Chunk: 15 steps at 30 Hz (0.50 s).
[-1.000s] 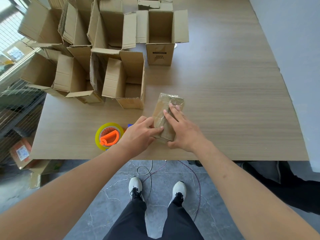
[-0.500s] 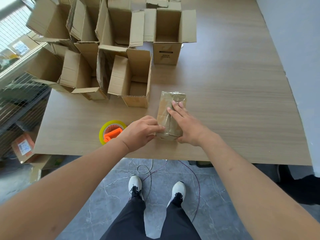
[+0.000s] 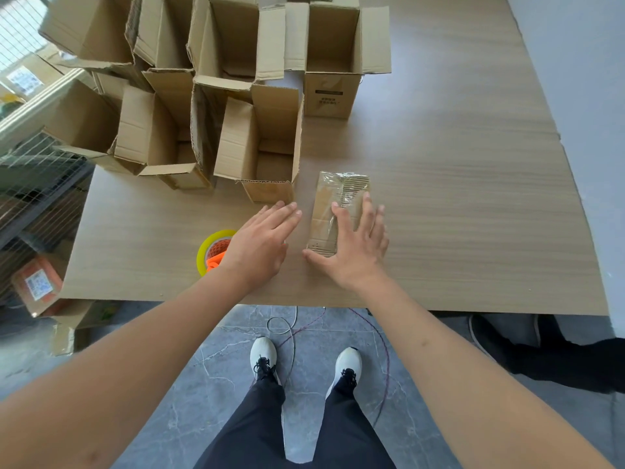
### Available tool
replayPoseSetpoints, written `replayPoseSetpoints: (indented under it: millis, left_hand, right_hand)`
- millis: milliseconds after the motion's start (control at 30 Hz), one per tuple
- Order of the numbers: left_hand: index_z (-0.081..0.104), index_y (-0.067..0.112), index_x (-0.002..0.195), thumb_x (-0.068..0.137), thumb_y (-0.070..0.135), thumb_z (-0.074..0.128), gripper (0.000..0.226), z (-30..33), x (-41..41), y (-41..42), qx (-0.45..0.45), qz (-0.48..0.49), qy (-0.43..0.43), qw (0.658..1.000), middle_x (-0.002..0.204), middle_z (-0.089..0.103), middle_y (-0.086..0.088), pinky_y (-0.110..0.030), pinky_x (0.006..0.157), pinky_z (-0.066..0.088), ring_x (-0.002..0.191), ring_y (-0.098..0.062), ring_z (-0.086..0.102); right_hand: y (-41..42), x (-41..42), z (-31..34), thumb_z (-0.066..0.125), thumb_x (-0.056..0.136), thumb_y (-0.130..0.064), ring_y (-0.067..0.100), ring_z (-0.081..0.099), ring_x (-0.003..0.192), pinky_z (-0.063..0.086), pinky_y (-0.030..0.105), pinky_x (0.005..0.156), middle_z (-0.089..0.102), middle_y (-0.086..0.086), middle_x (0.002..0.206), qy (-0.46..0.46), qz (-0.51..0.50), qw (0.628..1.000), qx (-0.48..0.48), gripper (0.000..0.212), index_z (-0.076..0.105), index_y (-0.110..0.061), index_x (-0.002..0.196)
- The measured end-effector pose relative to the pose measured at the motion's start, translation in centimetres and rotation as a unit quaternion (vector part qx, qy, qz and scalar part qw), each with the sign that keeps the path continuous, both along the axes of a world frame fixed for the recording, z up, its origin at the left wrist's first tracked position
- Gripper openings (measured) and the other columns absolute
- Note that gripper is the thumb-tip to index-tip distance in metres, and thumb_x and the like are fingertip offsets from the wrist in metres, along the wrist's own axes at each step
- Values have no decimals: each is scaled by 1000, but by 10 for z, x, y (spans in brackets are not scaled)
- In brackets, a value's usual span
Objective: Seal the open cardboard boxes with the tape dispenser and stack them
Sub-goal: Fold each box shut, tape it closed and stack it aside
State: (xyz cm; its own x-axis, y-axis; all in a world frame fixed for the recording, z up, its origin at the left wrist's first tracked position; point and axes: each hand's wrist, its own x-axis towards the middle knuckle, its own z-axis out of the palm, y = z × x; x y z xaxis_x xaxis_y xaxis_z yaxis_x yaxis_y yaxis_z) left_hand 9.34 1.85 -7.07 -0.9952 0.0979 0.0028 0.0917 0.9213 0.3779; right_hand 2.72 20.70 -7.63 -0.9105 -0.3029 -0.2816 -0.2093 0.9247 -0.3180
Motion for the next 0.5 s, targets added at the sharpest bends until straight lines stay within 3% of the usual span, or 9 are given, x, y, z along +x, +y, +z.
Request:
replayPoseSetpoints:
  millis: [267, 500]
  left_hand:
    - [44, 6, 154, 93, 9, 62, 64, 3, -7, -9, 15, 6, -69, 998, 162, 37, -13, -42, 122, 31, 148, -30, 37]
    - [40, 12, 156, 97, 19, 58, 62, 12, -1, -19, 10, 16, -101, 995, 162, 36, -9, -39, 118, 35, 146, -28, 38]
  right_hand:
    - [-44, 8, 1, 82, 68, -64, 50, 17, 145, 34, 55, 112, -21, 10, 164, 1, -96, 993, 62, 119, 2, -32, 150]
    - [-48, 10, 1, 81, 73, -57, 56, 5, 147, 34, 61, 108, -40, 11, 159, -36, -81, 989, 118, 135, -26, -34, 152]
